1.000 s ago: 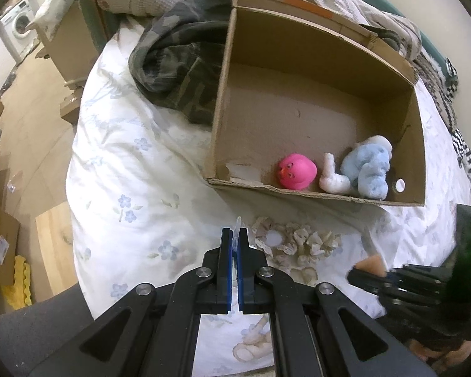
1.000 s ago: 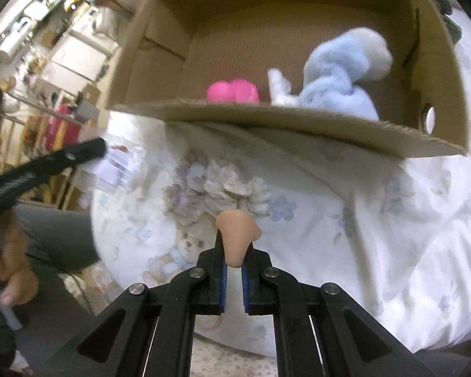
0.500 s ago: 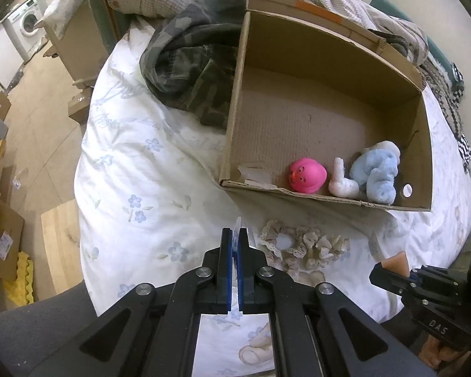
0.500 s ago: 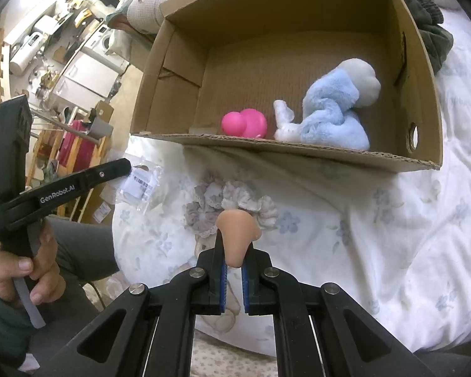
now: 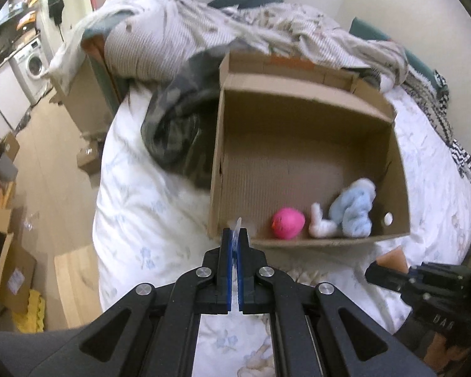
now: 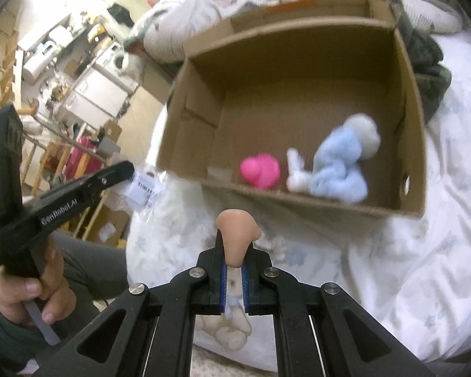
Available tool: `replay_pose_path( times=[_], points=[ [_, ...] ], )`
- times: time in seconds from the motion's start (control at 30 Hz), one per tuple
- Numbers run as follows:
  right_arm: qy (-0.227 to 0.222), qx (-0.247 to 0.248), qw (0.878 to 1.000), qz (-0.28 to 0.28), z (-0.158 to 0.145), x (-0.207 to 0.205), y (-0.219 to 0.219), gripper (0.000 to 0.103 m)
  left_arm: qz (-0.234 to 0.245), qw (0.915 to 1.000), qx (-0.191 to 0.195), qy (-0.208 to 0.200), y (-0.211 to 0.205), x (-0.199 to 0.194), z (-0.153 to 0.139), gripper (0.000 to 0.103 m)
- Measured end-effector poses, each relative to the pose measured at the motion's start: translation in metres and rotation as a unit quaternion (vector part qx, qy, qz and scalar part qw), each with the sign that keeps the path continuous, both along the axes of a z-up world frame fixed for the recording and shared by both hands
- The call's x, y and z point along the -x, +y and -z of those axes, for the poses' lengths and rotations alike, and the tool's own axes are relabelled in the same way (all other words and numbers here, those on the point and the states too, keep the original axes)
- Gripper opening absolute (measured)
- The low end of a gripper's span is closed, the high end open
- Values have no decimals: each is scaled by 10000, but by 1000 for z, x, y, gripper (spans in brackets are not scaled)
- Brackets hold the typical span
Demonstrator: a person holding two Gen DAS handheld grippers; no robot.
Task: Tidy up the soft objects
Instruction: 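Carry the tan tube over the box with the right tool while the left tool grasps the plastic bag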
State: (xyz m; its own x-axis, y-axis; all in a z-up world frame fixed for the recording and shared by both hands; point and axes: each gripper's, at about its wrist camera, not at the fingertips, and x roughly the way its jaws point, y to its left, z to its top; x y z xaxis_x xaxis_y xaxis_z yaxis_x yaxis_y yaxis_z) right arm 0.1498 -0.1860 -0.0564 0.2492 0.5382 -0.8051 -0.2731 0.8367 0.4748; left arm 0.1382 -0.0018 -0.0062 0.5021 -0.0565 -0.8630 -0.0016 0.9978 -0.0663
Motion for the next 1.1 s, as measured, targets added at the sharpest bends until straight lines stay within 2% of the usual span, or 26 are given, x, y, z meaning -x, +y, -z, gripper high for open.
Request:
replay_pose_path(
  times=[0.27,0.43,0.6,0.7,0.8,0.87,1.1],
  points=[
    [-553,32,9983,192,-41,-30,-19,9,64,9986,33,-524,-2,-26,-45,2],
    [-767,101,9965,317,-45,-55,-29,9,117,9975,55,-696,-11,-50,-56,2],
    [-537,156,9971,520,-18,-70,-34,9,284,9971,-54,-710,-26,-67,-43,2],
    [-348,109,9972,654,-6,-75,-36,9,327,9966,-143,-748,-30,-71,-24,2],
    [-412,273,9971,582,-1,-74,-32,9,424,9973,-407,-436,-38,-78,7,2],
    [-376,349,9972,538,4,-76,-29,9,484,9983,-245,-229,-41,-82,17,3],
    [-242,509,9977,375,19,-83,-18,9,444,9977,-457,-230,-45,-89,31,3]
  ],
)
